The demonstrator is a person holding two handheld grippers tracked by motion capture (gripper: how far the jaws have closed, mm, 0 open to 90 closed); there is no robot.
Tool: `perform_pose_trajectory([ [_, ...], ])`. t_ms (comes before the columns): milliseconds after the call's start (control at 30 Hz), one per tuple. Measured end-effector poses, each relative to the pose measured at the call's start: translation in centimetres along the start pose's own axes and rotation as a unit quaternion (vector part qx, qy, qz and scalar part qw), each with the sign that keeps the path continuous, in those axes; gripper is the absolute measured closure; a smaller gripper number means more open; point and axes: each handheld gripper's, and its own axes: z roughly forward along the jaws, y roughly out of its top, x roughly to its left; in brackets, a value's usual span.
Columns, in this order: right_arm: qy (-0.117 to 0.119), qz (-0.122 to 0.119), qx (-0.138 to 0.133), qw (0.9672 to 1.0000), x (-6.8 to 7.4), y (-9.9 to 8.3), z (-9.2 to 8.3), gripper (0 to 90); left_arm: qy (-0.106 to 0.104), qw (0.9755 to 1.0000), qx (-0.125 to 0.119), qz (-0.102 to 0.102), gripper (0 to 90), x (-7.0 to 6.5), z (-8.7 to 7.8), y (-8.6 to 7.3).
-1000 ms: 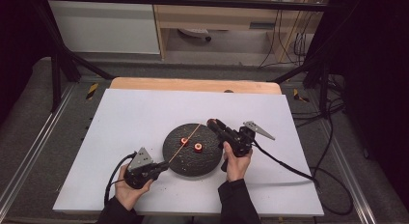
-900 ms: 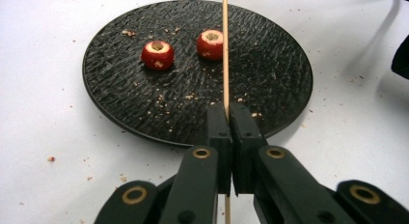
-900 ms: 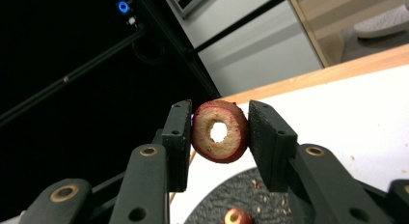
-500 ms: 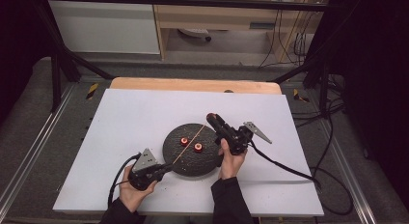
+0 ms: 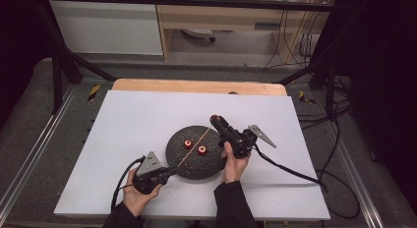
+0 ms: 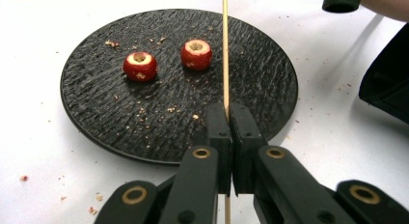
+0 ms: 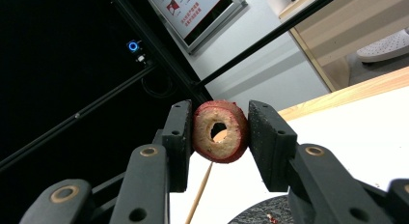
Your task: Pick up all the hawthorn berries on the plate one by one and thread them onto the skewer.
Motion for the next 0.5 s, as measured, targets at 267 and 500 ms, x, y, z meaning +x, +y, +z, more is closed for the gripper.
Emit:
perform_pose_trajectory([
  [267, 0.005, 0.005, 0.003, 1.0000, 0.0, -0.5, 0.0, 62.9, 0.004, 0.9999, -0.005, -0.009, 87.8, -0.4, 0.4, 0.2],
  [500, 0.011, 0.012, 0.005, 0.9998, 0.1, -0.8, -0.2, 62.9, 0.014, 0.9996, -0.017, -0.015, 87.9, -1.2, 0.9, 0.5],
])
